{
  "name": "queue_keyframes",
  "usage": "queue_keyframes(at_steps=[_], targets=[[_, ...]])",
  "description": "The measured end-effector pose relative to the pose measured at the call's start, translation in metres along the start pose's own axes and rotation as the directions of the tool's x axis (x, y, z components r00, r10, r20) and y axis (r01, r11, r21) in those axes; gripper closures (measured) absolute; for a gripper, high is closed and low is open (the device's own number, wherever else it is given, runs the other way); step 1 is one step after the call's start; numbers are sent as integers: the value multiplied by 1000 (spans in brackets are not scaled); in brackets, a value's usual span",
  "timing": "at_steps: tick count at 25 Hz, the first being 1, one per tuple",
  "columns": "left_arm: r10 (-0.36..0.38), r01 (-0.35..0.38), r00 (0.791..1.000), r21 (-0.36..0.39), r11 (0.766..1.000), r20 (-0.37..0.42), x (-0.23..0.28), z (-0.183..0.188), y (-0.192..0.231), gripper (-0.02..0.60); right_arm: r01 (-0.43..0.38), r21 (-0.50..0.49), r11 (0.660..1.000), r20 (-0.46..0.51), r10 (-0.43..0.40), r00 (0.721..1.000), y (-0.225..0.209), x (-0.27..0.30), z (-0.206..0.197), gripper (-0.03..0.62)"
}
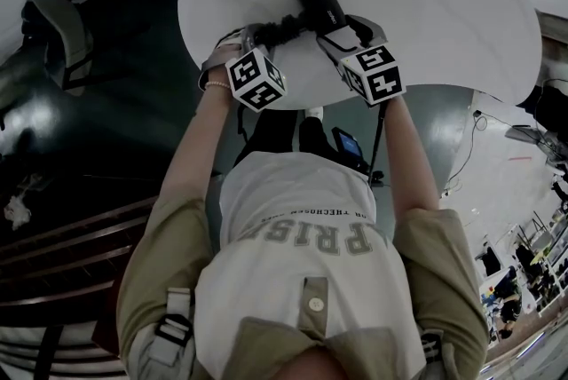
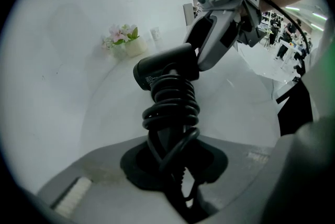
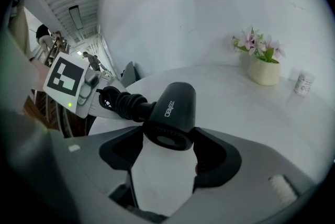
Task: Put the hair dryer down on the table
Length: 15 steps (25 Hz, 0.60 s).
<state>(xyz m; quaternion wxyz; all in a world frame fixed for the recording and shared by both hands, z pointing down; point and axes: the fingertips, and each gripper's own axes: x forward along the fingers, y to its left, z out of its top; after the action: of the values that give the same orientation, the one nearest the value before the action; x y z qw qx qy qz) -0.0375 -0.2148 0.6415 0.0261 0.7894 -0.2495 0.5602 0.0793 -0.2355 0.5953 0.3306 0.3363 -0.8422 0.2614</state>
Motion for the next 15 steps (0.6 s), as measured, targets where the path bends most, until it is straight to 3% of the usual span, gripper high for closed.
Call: queue_keyframes(at_steps=[6, 15], targets=[[45, -45, 999, 42, 998, -8, 0, -6, 4, 492, 5, 3, 1000, -18, -5, 1000, 4, 5, -3, 287], [50, -50, 999, 42, 998, -1, 2, -6, 3, 488, -2, 9, 1000, -19, 2, 1000, 3, 7, -7, 287]])
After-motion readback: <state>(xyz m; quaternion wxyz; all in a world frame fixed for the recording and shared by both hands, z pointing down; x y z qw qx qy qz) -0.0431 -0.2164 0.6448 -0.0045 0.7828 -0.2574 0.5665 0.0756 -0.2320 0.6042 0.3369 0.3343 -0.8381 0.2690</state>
